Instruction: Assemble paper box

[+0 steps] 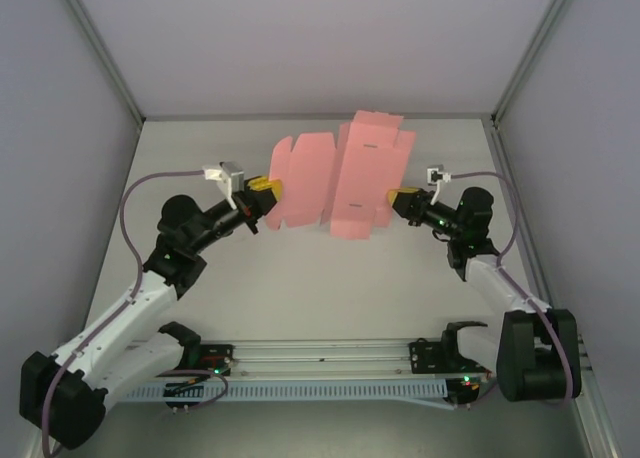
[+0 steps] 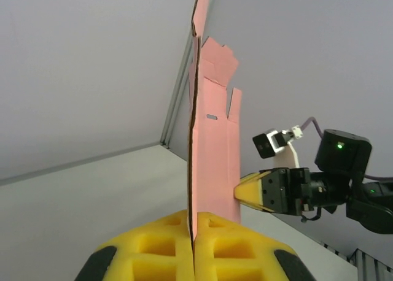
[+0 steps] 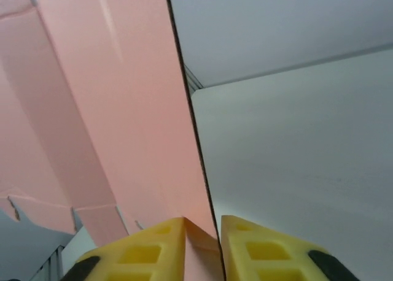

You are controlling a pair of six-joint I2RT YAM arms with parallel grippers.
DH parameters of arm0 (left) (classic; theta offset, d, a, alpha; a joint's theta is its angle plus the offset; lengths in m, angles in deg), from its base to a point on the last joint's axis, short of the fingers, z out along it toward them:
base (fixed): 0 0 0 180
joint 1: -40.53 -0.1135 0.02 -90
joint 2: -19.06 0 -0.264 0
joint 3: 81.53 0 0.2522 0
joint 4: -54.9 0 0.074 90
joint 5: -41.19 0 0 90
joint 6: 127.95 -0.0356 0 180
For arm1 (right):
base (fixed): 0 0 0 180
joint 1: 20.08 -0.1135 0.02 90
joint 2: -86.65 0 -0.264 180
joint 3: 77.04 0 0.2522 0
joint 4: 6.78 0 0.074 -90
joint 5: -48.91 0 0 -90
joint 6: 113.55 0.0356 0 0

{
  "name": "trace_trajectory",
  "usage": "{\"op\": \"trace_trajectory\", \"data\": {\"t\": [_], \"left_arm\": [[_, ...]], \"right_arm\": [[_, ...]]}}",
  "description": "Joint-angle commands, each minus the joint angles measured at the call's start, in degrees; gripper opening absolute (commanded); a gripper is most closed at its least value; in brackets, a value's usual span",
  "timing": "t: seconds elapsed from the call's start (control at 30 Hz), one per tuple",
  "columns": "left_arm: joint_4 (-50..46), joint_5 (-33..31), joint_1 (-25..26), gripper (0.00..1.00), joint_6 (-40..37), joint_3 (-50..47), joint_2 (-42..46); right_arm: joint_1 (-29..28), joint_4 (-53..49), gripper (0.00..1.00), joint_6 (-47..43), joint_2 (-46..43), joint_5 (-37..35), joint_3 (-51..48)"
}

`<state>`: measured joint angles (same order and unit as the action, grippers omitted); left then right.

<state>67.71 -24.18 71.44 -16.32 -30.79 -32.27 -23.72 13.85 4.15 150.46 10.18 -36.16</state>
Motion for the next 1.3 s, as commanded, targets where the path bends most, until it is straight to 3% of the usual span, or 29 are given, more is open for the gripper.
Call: {"op": "trace_trajectory", "data": {"t": [0.0, 0.07, 0.2, 0.23, 0.33, 0.37, 0.47, 0.6, 0.7, 0.77, 0.97, 1.07, 1.27], "left_arm": [[0.97, -3.15, 0.37, 0.00, 1.29, 0.91, 0.54], [0.51, -3.92, 0.37, 0.00, 1.35, 0.82, -0.19], [-0.74, -4.76, 0.37, 0.00, 2.02, 0.64, -1.73], [-2.58, -6.14, 0.37, 0.15, 1.96, 0.95, -2.12], [-10.90, -13.88, 0.32, 0.86, 1.06, 1.52, -2.55], [-13.95, -17.13, 0.37, 0.99, 0.97, 1.44, -2.59], [-24.63, -28.76, 0.38, 1.00, 1.02, 1.51, -2.37], [-36.06, -45.60, 0.37, 1.00, 4.04, 2.27, -2.85], [-37.47, -50.73, 0.28, 1.00, 3.63, 3.90, -4.05], [-35.39, -50.64, 0.28, 1.00, 2.48, 5.21, -5.40], [-30.11, -45.86, 0.28, 1.00, 0.11, 11.07, -12.31], [-30.00, -43.29, 0.20, 1.00, -0.19, 13.41, -15.54], [-31.40, -38.93, -0.37, 1.00, 0.26, 16.11, -20.02]], "right_arm": [[0.03, -1.38, 0.09, -3.28, -2.88, 1.37, -0.20], [0.00, -1.26, 0.00, -3.85, -3.80, 1.93, -0.36], [-0.05, -1.04, 0.00, -4.05, -5.14, 0.05, -0.38], [-0.02, -2.63, 0.00, -5.06, -5.78, -1.55, 0.09], [-1.40, -16.83, 0.00, -13.82, -8.09, -8.12, 3.74], [-2.72, -22.42, 0.00, -17.31, -8.77, -11.18, 5.08], [-8.38, -35.35, 0.00, -25.40, -10.23, -19.03, 7.71], [-14.11, -41.94, 0.00, -28.87, -9.64, -25.59, 8.06], [-18.37, -48.49, 0.00, -32.75, -7.22, -35.38, 11.24], [-20.63, -52.23, 0.00, -35.75, -4.53, -41.00, 14.07], [-28.04, -57.24, 0.00, -45.74, 6.15, -67.47, 22.96], [-28.62, -53.98, 0.00, -54.98, 9.70, -67.84, 23.89], [-29.48, -33.95, 0.00, -67.63, 12.86, -68.45, 20.90]]}}
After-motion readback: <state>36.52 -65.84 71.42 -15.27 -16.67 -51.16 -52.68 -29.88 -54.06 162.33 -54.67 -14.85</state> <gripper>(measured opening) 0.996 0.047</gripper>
